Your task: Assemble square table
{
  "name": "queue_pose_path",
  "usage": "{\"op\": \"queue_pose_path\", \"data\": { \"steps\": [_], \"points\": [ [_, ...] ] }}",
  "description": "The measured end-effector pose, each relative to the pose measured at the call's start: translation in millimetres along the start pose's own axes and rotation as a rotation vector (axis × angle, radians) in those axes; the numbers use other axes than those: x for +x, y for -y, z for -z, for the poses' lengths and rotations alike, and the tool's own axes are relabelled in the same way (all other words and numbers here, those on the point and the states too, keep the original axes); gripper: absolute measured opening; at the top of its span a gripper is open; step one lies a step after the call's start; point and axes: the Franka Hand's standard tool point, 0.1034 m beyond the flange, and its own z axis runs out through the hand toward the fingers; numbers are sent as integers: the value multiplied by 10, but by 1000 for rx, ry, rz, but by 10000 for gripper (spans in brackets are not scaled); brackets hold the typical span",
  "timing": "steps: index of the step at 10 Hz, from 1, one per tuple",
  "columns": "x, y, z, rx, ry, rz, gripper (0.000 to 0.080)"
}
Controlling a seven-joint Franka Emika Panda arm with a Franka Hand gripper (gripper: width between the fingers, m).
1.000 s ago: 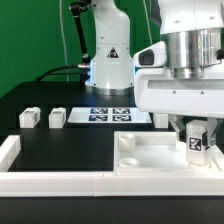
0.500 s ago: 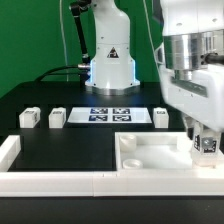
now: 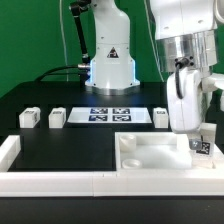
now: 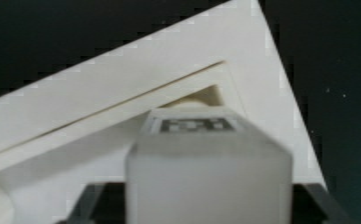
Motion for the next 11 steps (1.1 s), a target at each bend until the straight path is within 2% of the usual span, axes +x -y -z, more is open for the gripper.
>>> {"op": "queue_pose_path", "data": {
  "steps": [1, 2, 3, 5, 8, 10, 11],
  "points": [
    [-46, -14, 1, -1, -25, 199, 502],
    [-103, -3, 3, 15, -37, 425, 622],
    [-115, 6, -5, 36, -41, 563, 622],
    [-97, 6, -9, 33, -45, 646, 648],
    [-137, 48, 17, 3, -111, 1260, 649],
    [-125, 43, 9, 2, -111, 1229, 649],
    [-126, 43, 8, 4, -109, 1206, 559]
  ]
}}
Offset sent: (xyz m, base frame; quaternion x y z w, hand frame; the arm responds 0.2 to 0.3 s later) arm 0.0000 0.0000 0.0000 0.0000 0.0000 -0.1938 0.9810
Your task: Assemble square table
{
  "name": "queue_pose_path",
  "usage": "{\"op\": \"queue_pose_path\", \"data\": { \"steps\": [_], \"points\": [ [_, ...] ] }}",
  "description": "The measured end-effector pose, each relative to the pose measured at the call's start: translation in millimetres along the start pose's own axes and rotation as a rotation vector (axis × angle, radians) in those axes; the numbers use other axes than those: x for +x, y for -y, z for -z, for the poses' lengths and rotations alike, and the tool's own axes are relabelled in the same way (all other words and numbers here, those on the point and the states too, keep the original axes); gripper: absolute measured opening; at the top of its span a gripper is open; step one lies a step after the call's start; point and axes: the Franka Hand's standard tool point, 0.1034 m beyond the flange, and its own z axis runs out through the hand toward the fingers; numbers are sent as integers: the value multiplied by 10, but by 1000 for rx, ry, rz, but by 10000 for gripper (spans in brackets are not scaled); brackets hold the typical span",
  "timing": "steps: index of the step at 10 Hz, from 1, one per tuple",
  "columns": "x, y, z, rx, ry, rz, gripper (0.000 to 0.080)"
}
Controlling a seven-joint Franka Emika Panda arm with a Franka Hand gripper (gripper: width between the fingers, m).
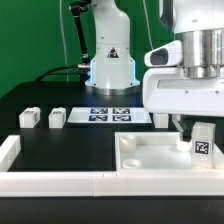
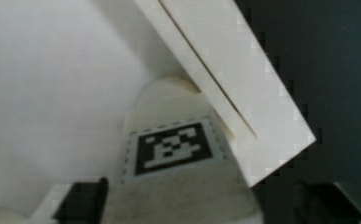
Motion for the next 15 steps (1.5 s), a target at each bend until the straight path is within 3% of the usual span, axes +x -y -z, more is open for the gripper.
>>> {"op": "queue_pose_path", "data": {
  "steps": [1, 2, 4, 6, 9, 10, 13, 14, 15],
  "points": [
    [-3, 2, -1, 1, 1, -67, 376],
    [-6, -33, -12, -7, 5, -117, 294],
    [-6, -37, -10, -10, 6, -326, 294],
    [-72, -12, 1, -47, 17, -710, 294],
    [-22, -16, -27, 25, 91, -1240, 293],
    [-26, -12, -26, 23, 93, -1303, 293],
    [-39, 4, -27, 25, 85, -1187, 298],
    [-55, 29, -26, 28, 72, -996, 502],
    [-62, 37, -22, 27, 64, -814, 502]
  ]
}}
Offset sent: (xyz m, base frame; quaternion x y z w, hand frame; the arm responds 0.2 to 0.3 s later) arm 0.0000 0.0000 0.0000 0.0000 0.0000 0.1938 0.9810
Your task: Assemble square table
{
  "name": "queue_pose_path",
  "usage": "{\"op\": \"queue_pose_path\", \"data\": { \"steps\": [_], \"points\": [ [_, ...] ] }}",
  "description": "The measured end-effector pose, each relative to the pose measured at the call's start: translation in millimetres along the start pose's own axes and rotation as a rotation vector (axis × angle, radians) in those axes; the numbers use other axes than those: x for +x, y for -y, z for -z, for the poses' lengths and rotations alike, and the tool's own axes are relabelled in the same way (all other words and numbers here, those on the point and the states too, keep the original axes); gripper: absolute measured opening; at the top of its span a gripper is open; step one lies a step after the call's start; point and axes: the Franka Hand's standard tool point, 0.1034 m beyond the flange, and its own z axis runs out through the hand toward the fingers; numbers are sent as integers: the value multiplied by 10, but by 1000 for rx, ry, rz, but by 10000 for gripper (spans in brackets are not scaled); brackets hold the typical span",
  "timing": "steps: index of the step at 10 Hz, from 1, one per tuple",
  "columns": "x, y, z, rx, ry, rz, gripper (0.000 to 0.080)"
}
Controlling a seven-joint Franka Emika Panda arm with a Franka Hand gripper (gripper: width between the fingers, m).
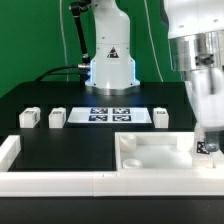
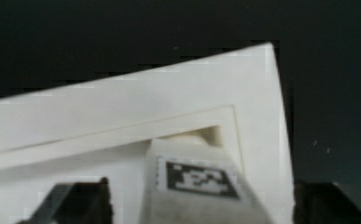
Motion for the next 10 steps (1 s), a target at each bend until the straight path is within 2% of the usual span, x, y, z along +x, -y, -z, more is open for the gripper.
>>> {"op": "queue_pose_path", "data": {
  "steps": [1, 3, 4, 6, 7, 8, 9, 10],
  "points": [
    [-9, -3, -2, 5, -1, 97, 623],
    [14, -5, -8, 3, -5, 214, 648],
    [23, -4, -6, -2, -15, 335, 648],
    [45, -5, -2, -58, -74, 921, 649],
    [53, 6, 5, -62, -79, 1022, 649],
    [54, 3, 0, -62, -79, 1001, 649],
    [53, 3, 0, -61, -80, 978, 541],
    [51, 3, -1, -58, -79, 952, 541]
  ]
}}
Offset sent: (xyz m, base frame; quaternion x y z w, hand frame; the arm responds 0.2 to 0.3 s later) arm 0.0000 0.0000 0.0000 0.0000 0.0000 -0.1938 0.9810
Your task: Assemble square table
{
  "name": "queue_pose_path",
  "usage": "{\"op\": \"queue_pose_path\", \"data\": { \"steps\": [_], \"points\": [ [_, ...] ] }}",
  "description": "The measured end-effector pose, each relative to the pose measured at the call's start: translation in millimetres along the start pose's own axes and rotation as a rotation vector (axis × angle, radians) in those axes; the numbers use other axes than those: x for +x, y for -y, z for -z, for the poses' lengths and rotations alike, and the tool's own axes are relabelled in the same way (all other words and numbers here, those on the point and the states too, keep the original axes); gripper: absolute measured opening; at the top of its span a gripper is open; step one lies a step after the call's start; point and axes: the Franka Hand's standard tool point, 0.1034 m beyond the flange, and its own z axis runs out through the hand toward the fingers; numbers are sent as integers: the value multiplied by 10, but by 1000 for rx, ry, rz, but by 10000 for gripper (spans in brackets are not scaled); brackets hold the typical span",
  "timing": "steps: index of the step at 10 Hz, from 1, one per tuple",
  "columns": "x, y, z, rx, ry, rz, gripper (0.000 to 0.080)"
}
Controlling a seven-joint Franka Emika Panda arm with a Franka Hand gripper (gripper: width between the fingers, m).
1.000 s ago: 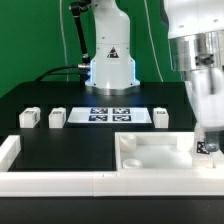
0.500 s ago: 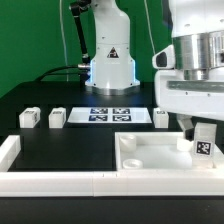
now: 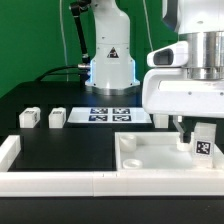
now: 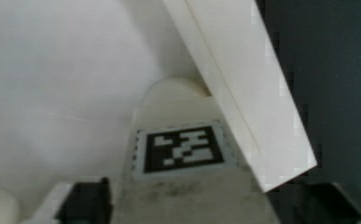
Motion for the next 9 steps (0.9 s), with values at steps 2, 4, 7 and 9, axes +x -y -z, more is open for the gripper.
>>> {"op": "queue_pose_path", "data": {
  "steps": [2, 4, 7, 9],
  "points": [
    [-2, -22, -8, -2, 3, -167, 290],
    [32, -75, -1, -4, 11, -449, 290],
    [22, -48, 25, -26, 79, -971, 290],
    [15, -30, 5, -14, 125, -1254, 290]
  ]
}}
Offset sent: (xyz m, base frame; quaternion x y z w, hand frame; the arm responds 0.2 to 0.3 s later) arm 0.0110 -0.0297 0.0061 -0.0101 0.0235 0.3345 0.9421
